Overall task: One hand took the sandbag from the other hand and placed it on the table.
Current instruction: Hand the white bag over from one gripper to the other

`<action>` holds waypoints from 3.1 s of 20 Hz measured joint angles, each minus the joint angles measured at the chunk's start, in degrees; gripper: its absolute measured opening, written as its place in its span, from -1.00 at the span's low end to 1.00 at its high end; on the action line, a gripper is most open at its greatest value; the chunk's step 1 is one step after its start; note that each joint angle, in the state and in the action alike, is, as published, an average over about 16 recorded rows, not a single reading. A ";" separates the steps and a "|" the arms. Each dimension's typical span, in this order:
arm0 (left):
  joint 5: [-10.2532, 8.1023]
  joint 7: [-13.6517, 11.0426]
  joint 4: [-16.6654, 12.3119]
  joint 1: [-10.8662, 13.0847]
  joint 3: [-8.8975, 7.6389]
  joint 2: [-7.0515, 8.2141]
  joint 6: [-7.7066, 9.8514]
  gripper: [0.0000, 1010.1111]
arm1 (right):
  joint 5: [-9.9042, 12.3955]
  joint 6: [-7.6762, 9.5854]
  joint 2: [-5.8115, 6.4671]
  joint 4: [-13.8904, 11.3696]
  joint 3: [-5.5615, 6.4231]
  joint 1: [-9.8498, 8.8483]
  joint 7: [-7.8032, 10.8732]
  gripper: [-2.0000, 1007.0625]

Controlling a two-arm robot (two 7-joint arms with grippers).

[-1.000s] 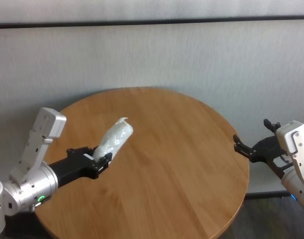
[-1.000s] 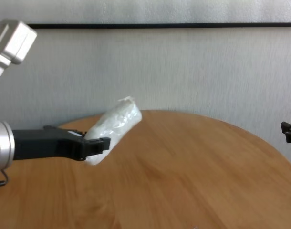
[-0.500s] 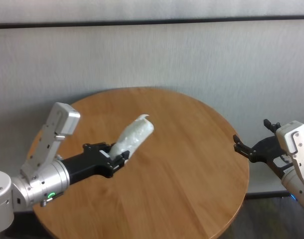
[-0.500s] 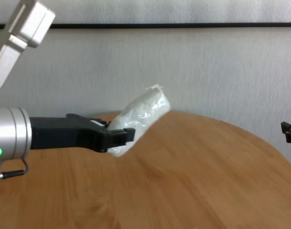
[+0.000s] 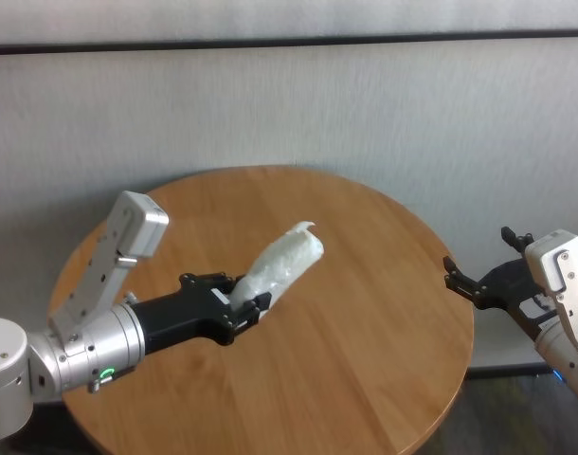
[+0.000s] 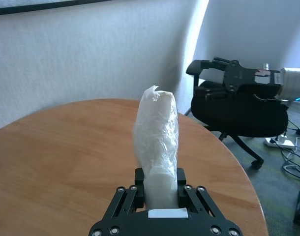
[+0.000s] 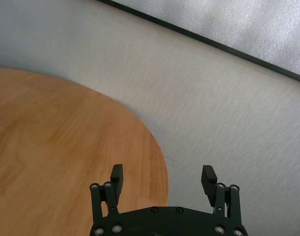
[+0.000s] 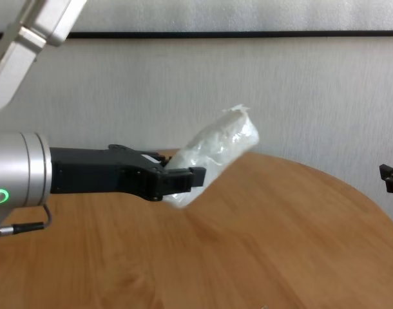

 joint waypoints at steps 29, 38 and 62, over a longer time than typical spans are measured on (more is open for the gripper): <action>-1.28 2.41 0.39 -3.19 3.86 0.23 -0.84 -0.25 | 0.00 0.00 0.00 0.00 0.00 0.00 0.00 0.99; -1.16 2.73 0.46 -3.18 3.69 0.04 -0.72 -0.25 | 0.00 0.00 0.00 0.00 0.00 0.00 0.00 0.99; -1.20 2.35 0.50 -3.13 3.71 0.12 -0.68 -0.25 | 5.70 -1.33 -1.33 -1.31 2.49 -1.81 6.21 0.99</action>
